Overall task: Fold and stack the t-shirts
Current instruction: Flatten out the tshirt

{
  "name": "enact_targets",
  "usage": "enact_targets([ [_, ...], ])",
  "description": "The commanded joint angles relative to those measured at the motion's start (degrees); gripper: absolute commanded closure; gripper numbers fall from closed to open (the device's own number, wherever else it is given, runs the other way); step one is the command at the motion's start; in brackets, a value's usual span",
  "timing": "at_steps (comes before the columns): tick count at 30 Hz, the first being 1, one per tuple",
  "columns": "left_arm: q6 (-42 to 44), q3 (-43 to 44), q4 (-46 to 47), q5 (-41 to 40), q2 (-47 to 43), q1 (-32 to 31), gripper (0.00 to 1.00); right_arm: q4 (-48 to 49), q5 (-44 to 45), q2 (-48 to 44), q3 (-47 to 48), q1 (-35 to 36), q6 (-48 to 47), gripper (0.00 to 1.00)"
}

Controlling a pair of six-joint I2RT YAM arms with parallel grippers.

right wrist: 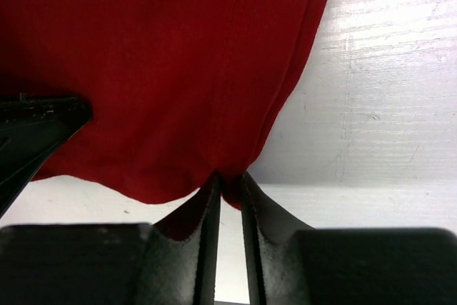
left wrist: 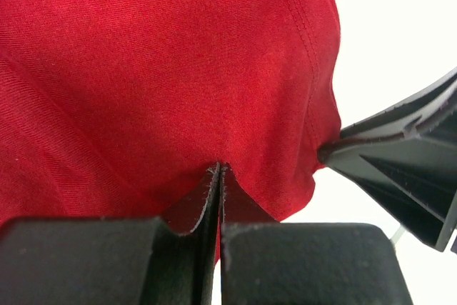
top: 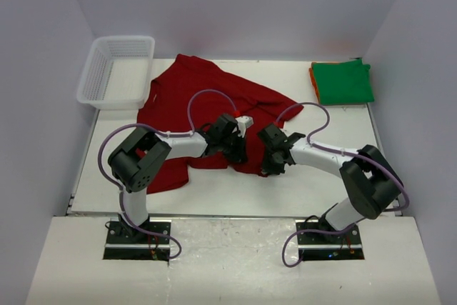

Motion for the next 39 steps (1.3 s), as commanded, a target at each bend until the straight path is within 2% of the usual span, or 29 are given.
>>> enact_targets([
  [1, 0.5, -1.9, -1.8, 1.1, -1.5, 0.5, 1.00, -6.7, 0.6, 4.4, -2.7, 1.1, 0.8, 0.83],
  [8, 0.7, -2.7, 0.2, 2.2, -1.7, 1.7, 1.00, -9.2, 1.6, 3.0, -1.7, 2.2, 1.6, 1.00],
  [11, 1.1, -2.7, -0.3, 1.0, -2.4, 1.7, 1.00, -9.4, 3.7, 0.7, -1.7, 2.6, 2.7, 1.00],
  [13, 0.8, -2.8, -0.7, -3.5, -3.8, 1.5, 1.00, -9.6, 5.0, -0.6, -1.4, 2.6, 3.5, 1.00],
  [14, 0.7, -2.6, -3.3, -8.5, -5.9, 1.1, 0.99, -9.7, 6.6, -2.1, -1.3, 2.7, 3.9, 1.00],
  [15, 0.7, -2.3, -4.7, -11.8, -7.1, 0.8, 0.94, -9.6, 7.5, -2.9, -1.3, 2.7, 3.9, 1.00],
  [16, -0.1, -1.5, -8.3, -15.3, -10.2, 0.2, 0.83, -10.1, 9.8, -4.3, -1.1, 2.7, 4.2, 1.00],
  [17, -0.8, -0.9, -10.4, -22.3, -11.8, 0.1, 0.77, -10.1, 10.7, -4.9, -0.9, 2.7, 4.2, 1.00],
  [19, -3.1, 0.8, -16.4, -28.2, -16.8, 0.0, 0.64, -9.2, 11.8, -5.7, -0.3, 2.7, 2.8, 1.00],
  [20, -3.9, 1.2, -18.3, -34.0, -18.6, 0.0, 0.49, -8.5, 13.7, -5.6, 0.8, 2.6, 1.9, 1.00],
  [22, -7.1, 2.1, -23.8, -38.5, -23.1, 0.1, 0.33, -9.1, 16.4, -4.4, 3.0, 2.0, 0.0, 1.00],
  [24, -10.1, 2.0, -28.3, -42.7, -27.3, 0.5, 0.29, -9.3, 17.6, -3.0, 6.4, 0.8, -2.5, 1.00],
  [26, -12.4, 1.3, -31.1, -43.9, -29.5, 1.6, 0.32, -8.8, 17.9, -2.3, 9.6, 0.1, -5.5, 1.00],
  [27, -15.9, 0.7, -32.7, -43.9, -30.4, 2.3, 0.38, -8.7, 17.8, -1.4, 10.8, -0.3, -6.7, 1.00],
  [28, -16.9, -1.0, -34.7, -43.2, -31.6, 4.6, 0.59, -8.8, 18.0, -0.9, 12.0, -1.2, -7.8, 1.00],
  [31, -19.2, -3.8, -39.3, -35.7, -31.1, 10.1, 0.91, -8.7, 17.0, 0.6, 16.8, -4.6, -11.2, 1.00],
  [33, -19.9, -4.7, -41.4, -36.9, -30.3, 10.7, 0.91, -8.6, 17.0, 1.1, 19.4, -6.6, -13.1, 1.00],
  [36, -20.7, -4.7, -47.0, -41.9, -27.2, 10.7, 0.78, -7.5, 13.5, 2.2, 21.9, -12.4, -15.5, 1.00],
  [39, -21.5, -3.7, -48.6, -43.5, -24.6, 10.9, 0.78, -7.0, 11.9, 3.4, 24.4, -16.2, -16.9, 1.00],
])
